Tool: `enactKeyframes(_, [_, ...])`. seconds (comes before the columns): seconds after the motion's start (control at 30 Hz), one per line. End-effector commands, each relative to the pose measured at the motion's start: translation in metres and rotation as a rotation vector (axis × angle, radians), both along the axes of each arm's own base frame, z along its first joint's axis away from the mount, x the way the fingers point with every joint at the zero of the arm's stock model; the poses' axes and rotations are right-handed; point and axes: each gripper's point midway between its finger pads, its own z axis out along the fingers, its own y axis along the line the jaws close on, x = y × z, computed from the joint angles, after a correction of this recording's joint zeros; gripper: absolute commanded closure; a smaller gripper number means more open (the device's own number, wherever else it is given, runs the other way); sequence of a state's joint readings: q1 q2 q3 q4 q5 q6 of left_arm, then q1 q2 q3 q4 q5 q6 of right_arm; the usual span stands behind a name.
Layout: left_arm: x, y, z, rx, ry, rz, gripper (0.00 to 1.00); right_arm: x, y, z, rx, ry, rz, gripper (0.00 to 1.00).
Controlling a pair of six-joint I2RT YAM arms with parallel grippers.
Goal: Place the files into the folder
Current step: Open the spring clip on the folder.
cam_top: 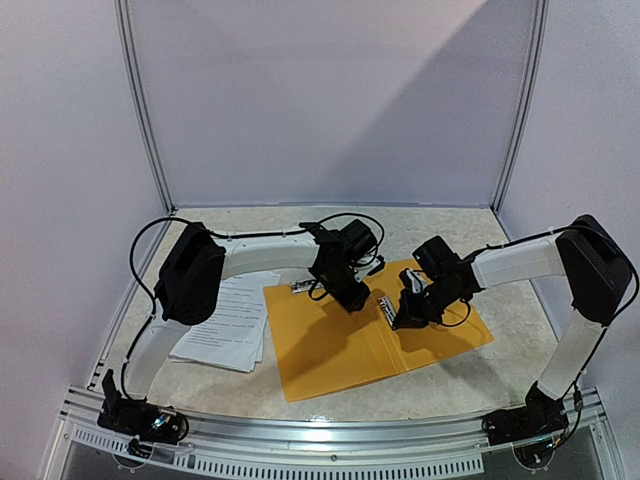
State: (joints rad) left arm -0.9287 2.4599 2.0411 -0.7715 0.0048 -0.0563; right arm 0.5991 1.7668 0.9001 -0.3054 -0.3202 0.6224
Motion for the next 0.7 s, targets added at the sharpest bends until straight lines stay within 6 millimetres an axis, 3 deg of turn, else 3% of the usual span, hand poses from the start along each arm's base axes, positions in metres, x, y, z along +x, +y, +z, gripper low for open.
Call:
enactKeyframes(0.0, [-0.045,0.035,-0.085,0.208,0.158,-0.036,0.5,-0.039,-0.09,-0.084,-0.462,0.131,-0.069,0.98])
enactKeyframes(0.23, [-0.047,0.033,-0.087,0.217,0.149,-0.054,0.51,-0.033,-0.105,-0.082,-0.56,0.089,-0.066,0.98])
enactKeyframes(0.47, [-0.046,0.035,-0.089,0.245,0.128,-0.066,0.51,-0.052,-0.1,-0.099,-0.598,0.134,-0.004,0.99])
enactKeyframes(0.67, [-0.048,0.033,-0.09,0.256,0.116,-0.088,0.52,-0.029,-0.103,-0.073,-0.653,0.051,-0.045,0.99])
